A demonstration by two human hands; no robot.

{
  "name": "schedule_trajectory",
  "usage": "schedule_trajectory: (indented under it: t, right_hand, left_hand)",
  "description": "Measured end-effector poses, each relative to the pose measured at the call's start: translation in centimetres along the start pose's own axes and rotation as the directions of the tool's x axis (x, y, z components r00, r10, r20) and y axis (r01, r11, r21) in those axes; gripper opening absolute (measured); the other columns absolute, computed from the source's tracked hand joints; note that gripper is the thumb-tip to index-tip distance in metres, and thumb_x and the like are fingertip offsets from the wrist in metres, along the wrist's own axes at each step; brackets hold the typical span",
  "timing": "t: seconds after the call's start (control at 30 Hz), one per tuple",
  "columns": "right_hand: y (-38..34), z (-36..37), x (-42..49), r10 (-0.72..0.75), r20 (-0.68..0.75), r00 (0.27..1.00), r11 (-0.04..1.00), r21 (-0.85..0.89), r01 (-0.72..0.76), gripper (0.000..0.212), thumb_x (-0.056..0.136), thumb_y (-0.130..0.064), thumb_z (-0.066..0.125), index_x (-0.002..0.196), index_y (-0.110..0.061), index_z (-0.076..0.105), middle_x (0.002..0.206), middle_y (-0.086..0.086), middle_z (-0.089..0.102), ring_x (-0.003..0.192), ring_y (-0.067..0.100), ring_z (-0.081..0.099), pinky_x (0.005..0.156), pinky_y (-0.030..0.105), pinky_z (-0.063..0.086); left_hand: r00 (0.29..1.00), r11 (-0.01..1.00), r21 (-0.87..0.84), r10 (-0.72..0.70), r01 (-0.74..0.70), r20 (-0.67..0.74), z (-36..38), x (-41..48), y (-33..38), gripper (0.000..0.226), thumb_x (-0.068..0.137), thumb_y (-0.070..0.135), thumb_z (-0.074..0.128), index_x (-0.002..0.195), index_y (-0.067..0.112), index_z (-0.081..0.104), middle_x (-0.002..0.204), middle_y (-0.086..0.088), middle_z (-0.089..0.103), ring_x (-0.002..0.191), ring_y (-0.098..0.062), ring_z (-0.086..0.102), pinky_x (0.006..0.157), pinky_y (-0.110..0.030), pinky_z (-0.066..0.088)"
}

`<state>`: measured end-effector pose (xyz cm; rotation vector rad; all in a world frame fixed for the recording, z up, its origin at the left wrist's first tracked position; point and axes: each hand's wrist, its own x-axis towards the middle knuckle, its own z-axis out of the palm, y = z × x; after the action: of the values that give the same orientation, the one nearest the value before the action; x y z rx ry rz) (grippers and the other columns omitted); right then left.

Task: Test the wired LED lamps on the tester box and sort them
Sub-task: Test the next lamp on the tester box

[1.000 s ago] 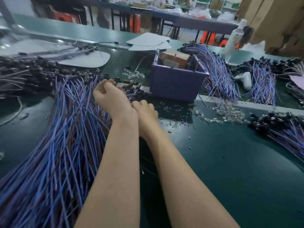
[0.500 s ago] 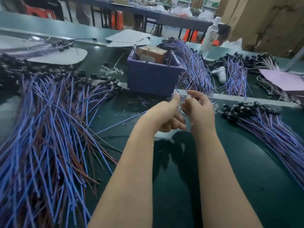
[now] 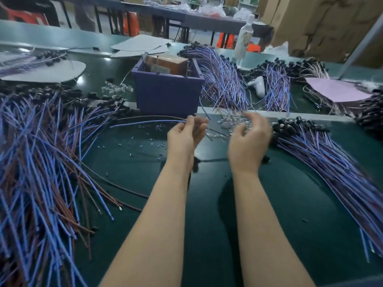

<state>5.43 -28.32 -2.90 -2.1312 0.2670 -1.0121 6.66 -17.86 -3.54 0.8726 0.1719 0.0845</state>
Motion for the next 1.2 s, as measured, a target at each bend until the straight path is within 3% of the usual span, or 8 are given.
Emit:
schedule_trajectory:
  t: [0.17,0.33,0.43,0.6,0.7,0.83,1.07,1.2]
  right_hand:
    - [-1.6,3.1,-1.4,0.060,0.440,0.896,0.997,0.010,-0.072,0.032,0.099,-0.031,0.041,0.101,-0.006,0.062,0.103,0.015,0.067,0.099,0.032,0.058,0.086,0.037,0.042]
    - [0.5,2.8,-1.1,0.167,0.297,0.940,0.974,-0.199,-0.110,0.032,0.097,-0.027,0.040,0.084,-0.004,0.060,0.094,0.019,0.065,0.096,0.035,0.054,0.087,0.040,0.037]
    - [0.4,2.4,-1.0,0.172,0.223,0.960,0.958,-0.266,-0.110,0.028,0.096,-0.028,0.042,0.093,-0.010,0.064,0.102,0.012,0.064,0.106,0.030,0.049,0.097,0.037,0.029]
    - [-1.4,3.2,-2.0,-0.070,0.361,0.930,0.997,0.039,0.060,0.028,0.099,-0.027,0.043,0.099,-0.009,0.065,0.099,0.010,0.069,0.099,0.031,0.059,0.095,0.044,0.039]
    - [-1.4,3.7,-2.3,-0.049,0.459,0.887,0.998,-0.008,0.060,0.036,0.100,-0.030,0.040,0.092,-0.003,0.062,0.095,0.017,0.067,0.095,0.036,0.057,0.088,0.046,0.040]
    - [-0.8,3.5,-2.0,-0.059,0.494,0.867,0.997,-0.021,0.080,0.039,0.100,-0.031,0.040,0.084,-0.001,0.060,0.092,0.019,0.063,0.092,0.036,0.053,0.085,0.046,0.039]
    - [-0.7,3.2,-2.0,-0.054,0.523,0.851,0.997,-0.014,0.072,0.034,0.100,-0.030,0.041,0.072,-0.012,0.045,0.079,0.012,0.051,0.084,0.032,0.048,0.078,0.042,0.036]
    - [0.3,2.5,-1.2,0.088,0.394,0.915,0.993,0.042,-0.114,0.036,0.101,-0.028,0.040,0.075,-0.006,0.053,0.081,0.016,0.059,0.079,0.029,0.049,0.071,0.037,0.033]
  left_hand:
    - [0.991,0.939,0.317,0.134,-0.130,0.010,0.2,0.2,-1.3,0.021,0.097,0.010,0.050,0.079,0.008,0.061,0.068,-0.001,0.061,0.058,-0.007,0.052,0.057,-0.018,0.045]
    - [0.966,0.969,0.152,0.216,-0.193,-0.146,-1.3,1.0,0.5,0.023,0.100,0.014,0.044,0.084,0.015,0.060,0.071,0.004,0.065,0.043,0.002,0.046,0.046,-0.012,0.041]
    - [0.964,0.982,0.068,0.185,-0.175,-0.190,-1.8,1.2,0.9,0.027,0.102,0.019,0.039,0.085,0.013,0.059,0.074,0.003,0.069,0.047,0.002,0.052,0.053,-0.013,0.048]
    - [0.992,0.983,0.147,0.116,-0.108,-0.053,-0.9,0.9,-0.2,0.028,0.101,0.016,0.041,0.083,0.011,0.061,0.066,0.004,0.069,0.049,-0.001,0.057,0.053,-0.014,0.049]
    - [0.989,0.971,0.198,0.144,-0.133,-0.045,-0.8,0.9,-0.3,0.024,0.100,0.015,0.043,0.085,0.013,0.062,0.076,0.000,0.068,0.047,-0.001,0.046,0.052,-0.014,0.045]
    - [0.961,0.977,0.069,0.210,-0.201,-0.179,-1.8,1.3,0.9,0.024,0.101,0.016,0.041,0.085,0.009,0.057,0.066,0.003,0.071,0.038,-0.002,0.033,0.040,-0.013,0.032]
    - [0.900,0.972,-0.039,0.200,-0.233,-0.388,-2.9,1.3,2.1,0.027,0.102,0.023,0.039,0.083,0.014,0.055,0.069,0.004,0.072,0.040,0.000,0.042,0.042,-0.012,0.037]
    - [0.820,0.962,-0.037,0.210,-0.270,-0.533,-4.2,2.0,3.0,0.019,0.102,0.015,0.039,0.104,0.010,0.058,0.099,-0.006,0.068,0.055,-0.002,0.054,0.053,-0.013,0.047]
